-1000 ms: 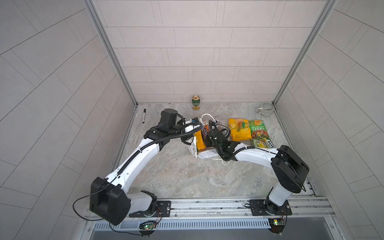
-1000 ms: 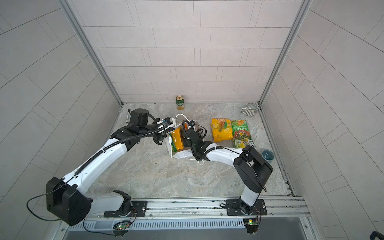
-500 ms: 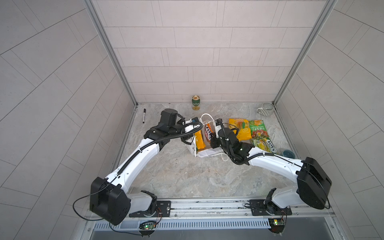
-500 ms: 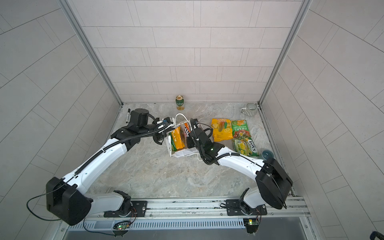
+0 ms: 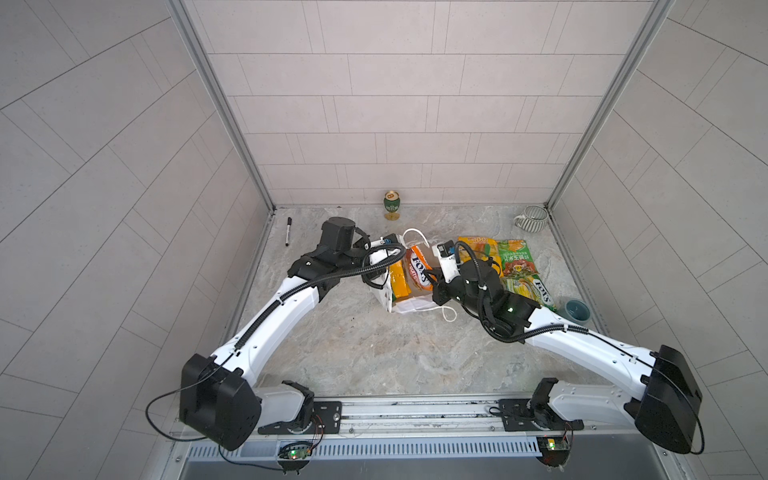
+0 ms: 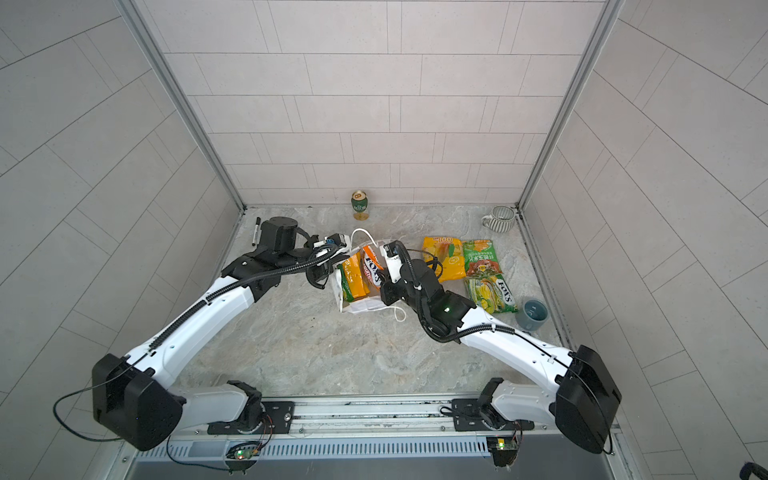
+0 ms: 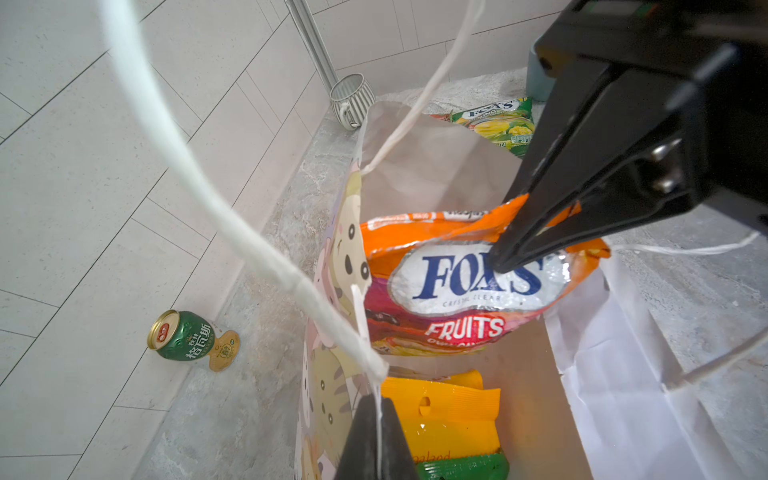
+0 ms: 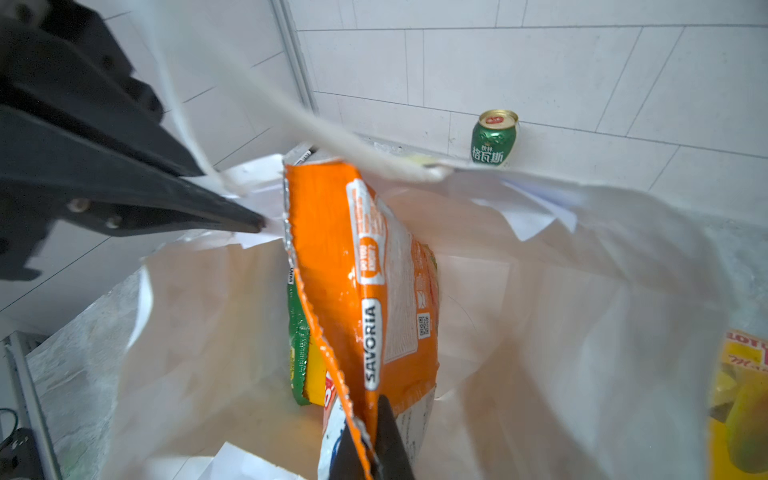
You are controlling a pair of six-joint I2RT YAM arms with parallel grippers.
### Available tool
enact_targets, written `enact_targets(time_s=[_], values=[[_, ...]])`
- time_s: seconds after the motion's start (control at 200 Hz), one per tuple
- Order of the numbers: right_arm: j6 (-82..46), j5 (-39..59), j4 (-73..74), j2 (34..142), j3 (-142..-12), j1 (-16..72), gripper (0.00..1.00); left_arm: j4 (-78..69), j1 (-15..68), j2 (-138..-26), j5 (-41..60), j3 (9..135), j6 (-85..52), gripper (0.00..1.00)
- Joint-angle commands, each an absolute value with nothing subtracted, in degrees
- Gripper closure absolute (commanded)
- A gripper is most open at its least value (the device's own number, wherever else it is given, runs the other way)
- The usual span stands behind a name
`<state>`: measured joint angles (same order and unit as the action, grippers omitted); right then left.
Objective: Take the snacks out of the paper bag
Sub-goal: 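Lift the orange Savoria pack up out of the bag with the right gripper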
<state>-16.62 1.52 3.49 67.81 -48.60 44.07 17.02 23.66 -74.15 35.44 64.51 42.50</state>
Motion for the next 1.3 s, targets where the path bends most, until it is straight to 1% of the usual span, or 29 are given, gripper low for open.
enact_targets(time_s=[0.0,0.215,0.45,0.62,0.746,0.906,1.006,1.131,1.296], values=[[-12.28,5.42,5.50,63.91,-48.45,43.88,1.00,16.70,24.08,-74.34,35.56,64.99,42.95,1.00],[-9.03,8.99,5.56,57.45,-46.02,43.86,1.00,16.44,24.07,-74.17,35.16,65.01,42.29,1.00],[-7.35,11.48,3.79,50.64,-46.64,43.80,1.00,16.08,24.08,-74.31,34.83,65.04,42.03,1.00],[-8.05,12.79,1.45,45.46,-48.08,43.31,1.00,15.65,24.11,-74.30,34.50,64.83,41.84,1.00],[-9.99,13.27,-0.17,41.95,-49.09,41.25,1.00,15.71,24.06,-74.68,33.72,65.07,41.52,1.00],[-17.42,18.18,0.41,40.17,-49.72,33.66,1.00,15.68,24.08,-74.79,33.49,65.23,41.27,1.00],[-24.11,23.84,2.73,40.83,-49.58,26.14,1.00,15.39,24.08,-74.42,33.56,64.99,41.28,1.00],[-33.97,31.91,8.07,43.06,-48.31,15.55,1.00,15.05,24.08,-74.16,33.40,64.70,41.15,1.00],[-40.30,36.95,8.92,48.06,-47.18,8.16,1.00,14.95,24.08,-74.01,33.28,64.60,41.14,1.00]])
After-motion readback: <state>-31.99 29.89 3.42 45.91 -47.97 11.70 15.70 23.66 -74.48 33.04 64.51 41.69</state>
